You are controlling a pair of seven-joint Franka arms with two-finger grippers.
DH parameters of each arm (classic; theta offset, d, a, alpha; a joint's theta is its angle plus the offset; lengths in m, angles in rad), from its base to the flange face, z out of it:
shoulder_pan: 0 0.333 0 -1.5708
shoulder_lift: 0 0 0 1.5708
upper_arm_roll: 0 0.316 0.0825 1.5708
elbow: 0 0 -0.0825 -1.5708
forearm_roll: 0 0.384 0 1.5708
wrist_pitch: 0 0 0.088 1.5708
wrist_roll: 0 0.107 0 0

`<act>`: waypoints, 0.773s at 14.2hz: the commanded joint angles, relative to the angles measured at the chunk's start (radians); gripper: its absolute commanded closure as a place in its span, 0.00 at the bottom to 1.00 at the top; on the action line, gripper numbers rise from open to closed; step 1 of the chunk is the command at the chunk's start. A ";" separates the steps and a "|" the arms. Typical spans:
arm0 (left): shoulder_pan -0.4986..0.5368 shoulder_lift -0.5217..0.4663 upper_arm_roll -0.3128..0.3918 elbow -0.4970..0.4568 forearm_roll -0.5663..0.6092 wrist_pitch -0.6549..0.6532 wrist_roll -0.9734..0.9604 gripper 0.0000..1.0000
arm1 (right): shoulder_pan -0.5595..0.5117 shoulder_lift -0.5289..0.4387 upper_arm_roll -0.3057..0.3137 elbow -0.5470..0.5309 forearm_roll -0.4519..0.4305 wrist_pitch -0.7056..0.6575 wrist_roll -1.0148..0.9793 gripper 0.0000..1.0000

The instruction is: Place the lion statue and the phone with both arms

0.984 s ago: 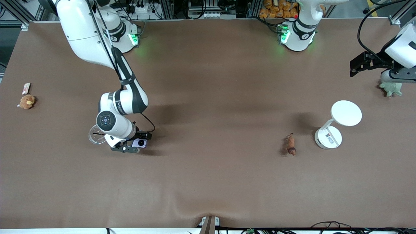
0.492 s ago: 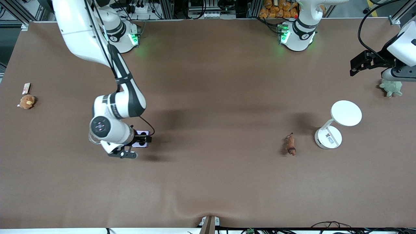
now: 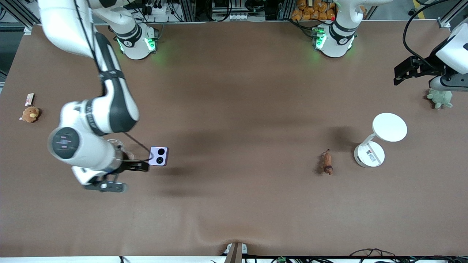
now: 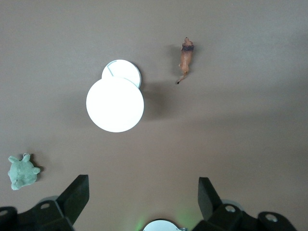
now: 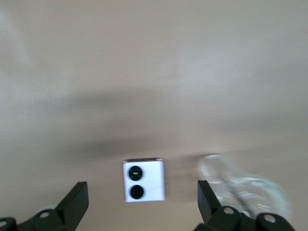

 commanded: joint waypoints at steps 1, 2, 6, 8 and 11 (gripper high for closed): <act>-0.001 -0.017 0.003 0.004 -0.019 -0.019 0.012 0.00 | -0.065 -0.019 0.031 0.159 -0.028 -0.159 -0.002 0.00; -0.001 -0.017 0.003 0.004 -0.019 -0.019 0.012 0.00 | -0.090 -0.055 0.055 0.159 -0.018 -0.165 -0.004 0.00; -0.001 -0.015 0.001 0.003 -0.020 -0.016 0.011 0.00 | -0.211 -0.177 0.180 0.162 -0.048 -0.283 -0.005 0.00; -0.001 -0.015 0.000 0.003 -0.020 -0.016 0.006 0.00 | -0.225 -0.241 0.184 0.165 -0.095 -0.380 0.002 0.00; -0.001 -0.015 0.000 0.003 -0.034 -0.015 0.005 0.00 | -0.267 -0.321 0.189 0.161 -0.089 -0.521 0.025 0.00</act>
